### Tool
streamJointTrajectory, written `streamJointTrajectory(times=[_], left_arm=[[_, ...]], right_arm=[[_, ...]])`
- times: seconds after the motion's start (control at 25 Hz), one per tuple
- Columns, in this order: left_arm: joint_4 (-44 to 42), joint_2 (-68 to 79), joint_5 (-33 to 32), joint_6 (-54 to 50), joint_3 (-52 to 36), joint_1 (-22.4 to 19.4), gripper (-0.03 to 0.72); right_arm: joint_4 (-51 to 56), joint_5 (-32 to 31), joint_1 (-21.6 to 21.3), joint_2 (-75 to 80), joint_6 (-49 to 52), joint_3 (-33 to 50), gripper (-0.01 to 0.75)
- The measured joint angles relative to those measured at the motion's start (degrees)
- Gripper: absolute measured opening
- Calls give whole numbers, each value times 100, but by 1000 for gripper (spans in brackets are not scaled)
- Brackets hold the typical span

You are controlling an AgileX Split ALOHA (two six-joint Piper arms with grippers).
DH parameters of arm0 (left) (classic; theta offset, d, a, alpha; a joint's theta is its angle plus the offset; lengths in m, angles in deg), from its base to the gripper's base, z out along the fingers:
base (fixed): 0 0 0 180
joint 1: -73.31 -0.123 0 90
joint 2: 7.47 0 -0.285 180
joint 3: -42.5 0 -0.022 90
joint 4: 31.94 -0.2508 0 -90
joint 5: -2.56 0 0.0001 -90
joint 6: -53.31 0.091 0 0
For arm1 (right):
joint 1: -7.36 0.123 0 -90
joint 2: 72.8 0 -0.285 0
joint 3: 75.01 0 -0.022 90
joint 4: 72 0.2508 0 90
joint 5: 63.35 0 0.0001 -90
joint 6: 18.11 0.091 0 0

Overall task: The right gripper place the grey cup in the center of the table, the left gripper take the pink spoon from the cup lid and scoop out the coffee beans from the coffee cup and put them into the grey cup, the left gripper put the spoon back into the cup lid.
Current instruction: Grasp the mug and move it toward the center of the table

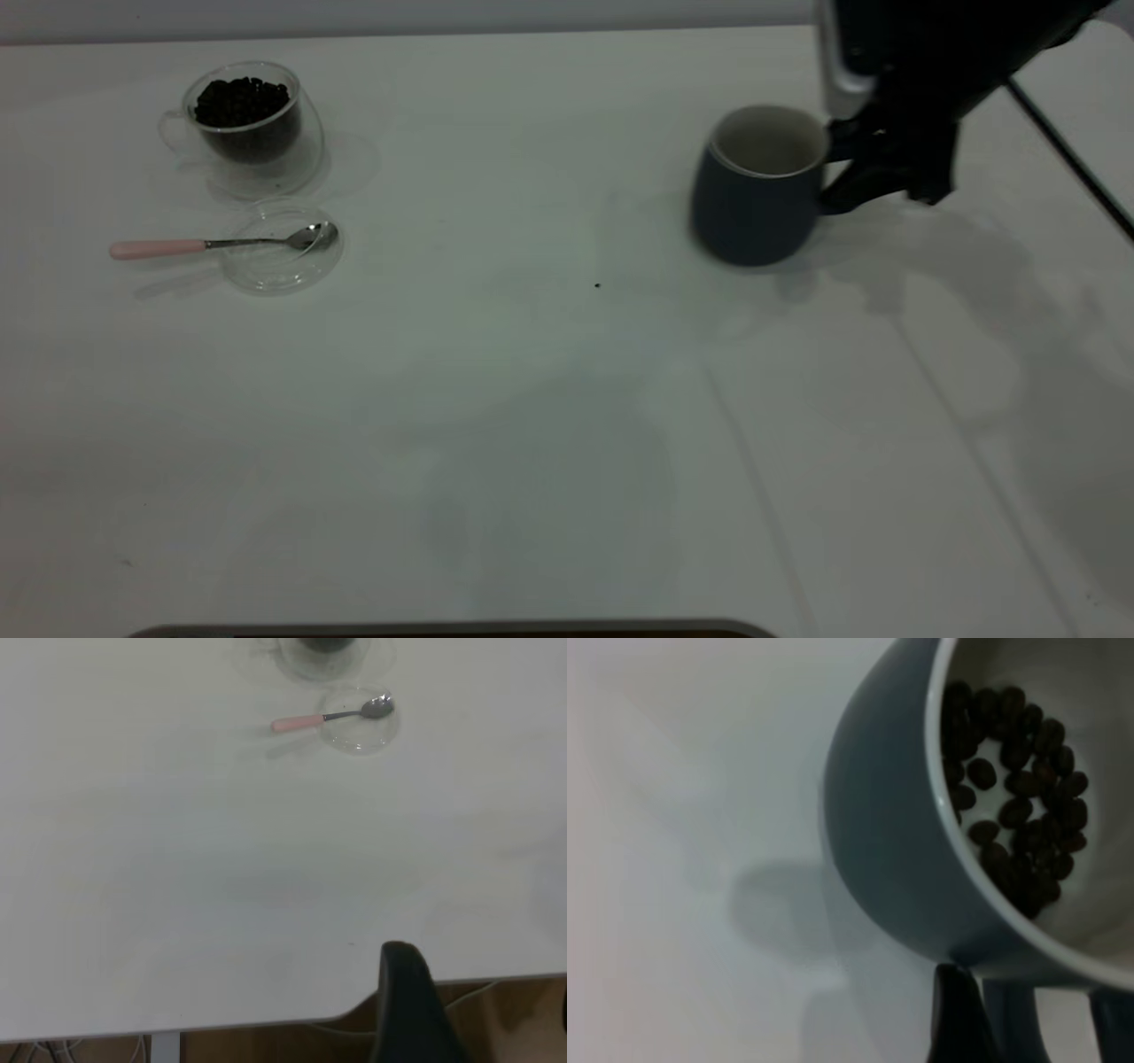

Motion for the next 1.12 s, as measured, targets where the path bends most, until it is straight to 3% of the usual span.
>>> streamJointTrajectory(times=[0.48, 0.76, 1.12], left_arm=[[0, 0, 0, 11, 0, 0, 476], [0, 0, 0, 11, 0, 0, 476], [0, 0, 0, 11, 0, 0, 476]], right_arm=[[1771, 200, 991, 334, 0, -149, 497], [2393, 365, 1196, 341, 0, -462, 497], [2296, 382, 1254, 277, 143, -474, 497]])
